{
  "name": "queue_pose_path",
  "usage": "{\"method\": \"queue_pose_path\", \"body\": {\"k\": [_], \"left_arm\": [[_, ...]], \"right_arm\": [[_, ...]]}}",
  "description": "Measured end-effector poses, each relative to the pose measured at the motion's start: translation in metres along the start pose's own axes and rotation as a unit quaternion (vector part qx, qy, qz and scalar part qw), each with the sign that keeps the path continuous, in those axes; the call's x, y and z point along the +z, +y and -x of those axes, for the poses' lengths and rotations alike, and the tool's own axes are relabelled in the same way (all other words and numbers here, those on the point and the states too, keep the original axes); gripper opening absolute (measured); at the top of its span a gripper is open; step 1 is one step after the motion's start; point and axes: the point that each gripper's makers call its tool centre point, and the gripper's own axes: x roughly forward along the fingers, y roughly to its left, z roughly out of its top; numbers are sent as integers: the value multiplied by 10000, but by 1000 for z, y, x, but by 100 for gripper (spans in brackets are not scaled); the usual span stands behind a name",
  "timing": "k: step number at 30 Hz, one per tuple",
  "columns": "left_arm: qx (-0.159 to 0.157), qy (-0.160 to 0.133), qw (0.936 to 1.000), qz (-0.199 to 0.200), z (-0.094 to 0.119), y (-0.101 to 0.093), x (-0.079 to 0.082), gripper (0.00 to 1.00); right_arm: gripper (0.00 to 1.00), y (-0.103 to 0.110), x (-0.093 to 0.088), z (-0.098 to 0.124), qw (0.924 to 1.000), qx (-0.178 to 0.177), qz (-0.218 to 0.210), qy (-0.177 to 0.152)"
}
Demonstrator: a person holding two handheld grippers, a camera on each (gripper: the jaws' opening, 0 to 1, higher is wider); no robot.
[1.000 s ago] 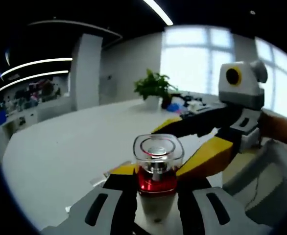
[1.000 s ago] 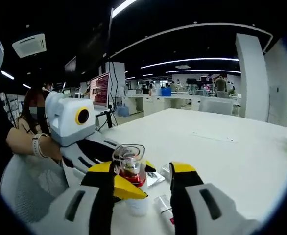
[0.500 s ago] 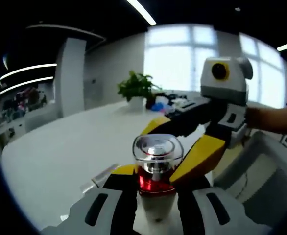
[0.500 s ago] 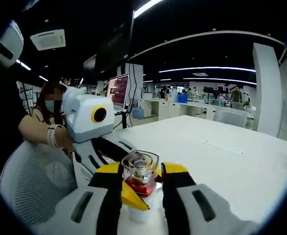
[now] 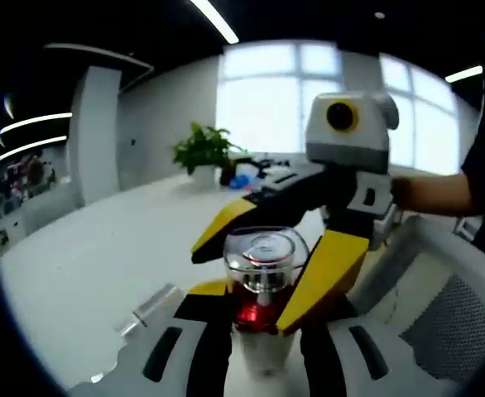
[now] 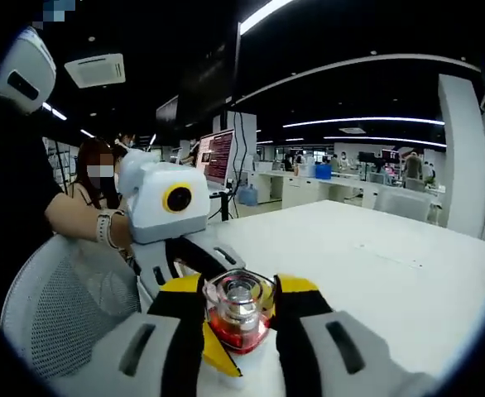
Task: Arrange the skincare products in the storage area until every visible bottle or jar stands upright without overlapping.
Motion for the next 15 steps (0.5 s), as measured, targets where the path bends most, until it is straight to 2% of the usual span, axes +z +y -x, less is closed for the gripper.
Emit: {"method": "queue_pose_path", "body": {"k": [11, 15], "left_arm": [[1, 105, 9999, -10, 0, 1, -1, 28], [103, 282, 9995, -2, 0, 6, -9, 30]], "right_arm": [[31, -5, -2, -1, 9995, -188, -198, 133], [31, -11, -3, 1, 9988, -340, -328, 121]]}}
